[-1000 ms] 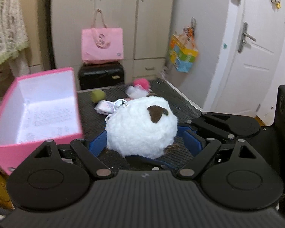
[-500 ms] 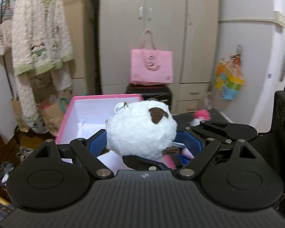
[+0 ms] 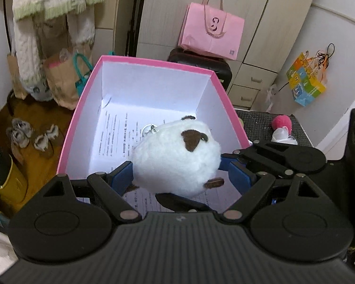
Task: Organize soft objects
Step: 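Carry the white plush into the pink box and open the left gripper, then reach the left gripper to the purple plush and close on it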
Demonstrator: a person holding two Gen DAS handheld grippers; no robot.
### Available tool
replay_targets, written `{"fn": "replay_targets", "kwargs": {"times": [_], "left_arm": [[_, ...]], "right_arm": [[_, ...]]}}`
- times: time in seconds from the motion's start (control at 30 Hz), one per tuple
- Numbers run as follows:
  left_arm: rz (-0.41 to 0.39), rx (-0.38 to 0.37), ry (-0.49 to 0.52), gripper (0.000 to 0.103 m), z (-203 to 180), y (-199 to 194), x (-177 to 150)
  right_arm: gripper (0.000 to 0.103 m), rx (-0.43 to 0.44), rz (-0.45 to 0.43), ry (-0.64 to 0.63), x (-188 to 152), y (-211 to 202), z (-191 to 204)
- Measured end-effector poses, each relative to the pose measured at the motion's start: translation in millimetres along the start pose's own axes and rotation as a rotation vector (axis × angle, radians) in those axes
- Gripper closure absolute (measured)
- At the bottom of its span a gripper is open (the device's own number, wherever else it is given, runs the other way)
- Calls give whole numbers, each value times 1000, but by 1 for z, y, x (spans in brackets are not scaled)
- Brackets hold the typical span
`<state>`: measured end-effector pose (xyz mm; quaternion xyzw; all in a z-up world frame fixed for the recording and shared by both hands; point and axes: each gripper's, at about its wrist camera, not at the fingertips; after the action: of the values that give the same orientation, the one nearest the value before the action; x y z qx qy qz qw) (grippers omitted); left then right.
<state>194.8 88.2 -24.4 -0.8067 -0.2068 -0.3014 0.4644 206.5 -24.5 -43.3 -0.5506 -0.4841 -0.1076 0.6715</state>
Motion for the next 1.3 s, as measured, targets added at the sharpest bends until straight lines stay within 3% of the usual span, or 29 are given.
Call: {"fn": "replay_targets", "kwargs": {"times": [0.13, 0.33, 0.67, 1.0, 1.3], "left_arm": [[0, -8, -14, 16, 4, 2, -1], [-33, 66, 37, 16, -1, -7, -6], [-86, 100, 118, 14, -24, -51, -13], [-102, 60, 241, 13, -68, -95, -32], [-77, -26, 314, 12, -106, -108, -45]], "right_arm": [[36, -38, 24, -59, 4, 3, 6], [36, -86, 26, -97, 3, -1, 8], [36, -124, -21, -102, 0, -39, 9], [35, -157, -75, -134, -11, -103, 12], [33, -177, -128, -121, -33, -170, -6]]}}
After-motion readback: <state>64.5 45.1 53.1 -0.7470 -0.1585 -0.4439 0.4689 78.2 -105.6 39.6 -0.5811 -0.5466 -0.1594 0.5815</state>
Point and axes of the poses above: each gripper's, at about its wrist camera, not at the fingertips, and y roughly the way its jaws point, z to its left, x to its top, and after that the axes turned 13 degrees about -x, right-handed
